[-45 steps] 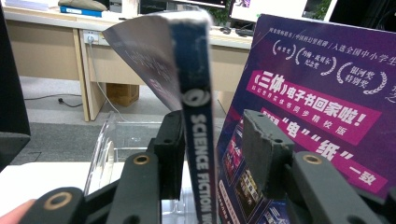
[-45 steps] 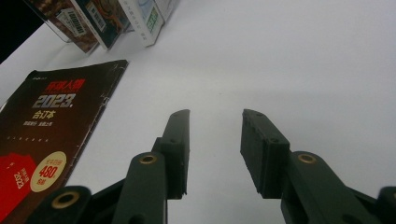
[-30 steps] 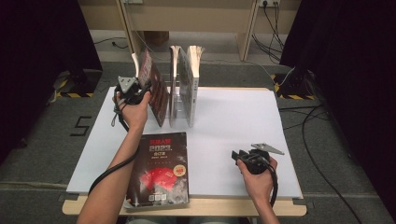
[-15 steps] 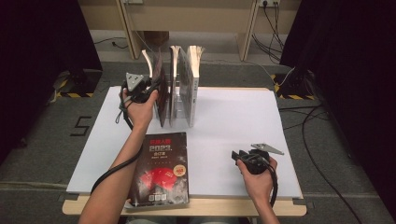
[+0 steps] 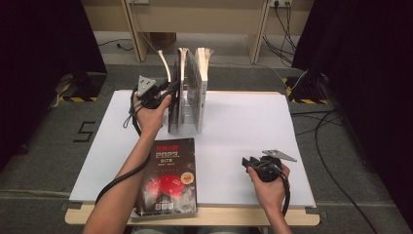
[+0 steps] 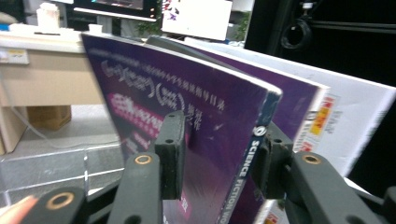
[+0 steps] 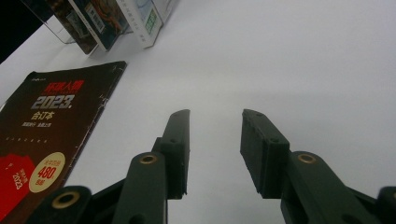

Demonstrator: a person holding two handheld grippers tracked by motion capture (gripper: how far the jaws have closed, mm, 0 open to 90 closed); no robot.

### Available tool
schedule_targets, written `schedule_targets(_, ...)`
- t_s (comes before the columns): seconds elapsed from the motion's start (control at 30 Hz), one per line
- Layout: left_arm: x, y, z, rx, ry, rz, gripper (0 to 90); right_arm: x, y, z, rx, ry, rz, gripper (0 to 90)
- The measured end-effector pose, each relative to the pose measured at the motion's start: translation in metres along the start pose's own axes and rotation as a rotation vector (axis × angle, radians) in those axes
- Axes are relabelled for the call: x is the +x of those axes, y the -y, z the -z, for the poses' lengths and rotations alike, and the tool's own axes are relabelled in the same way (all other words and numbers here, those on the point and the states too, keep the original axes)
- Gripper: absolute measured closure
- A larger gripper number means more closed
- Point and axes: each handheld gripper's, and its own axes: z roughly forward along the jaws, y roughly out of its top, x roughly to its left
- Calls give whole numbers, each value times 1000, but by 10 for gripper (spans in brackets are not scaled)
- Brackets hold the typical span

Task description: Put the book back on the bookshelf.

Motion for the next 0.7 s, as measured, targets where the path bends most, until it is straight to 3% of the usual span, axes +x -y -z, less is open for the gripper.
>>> schedule_targets(0.3,3,2,6,4,26,-1,577,1,0,-1,1,-1,0,635)
schedule_targets(0.7,8,12,28,16,27,-9,527,2,1,-1,4,-2,-1,635)
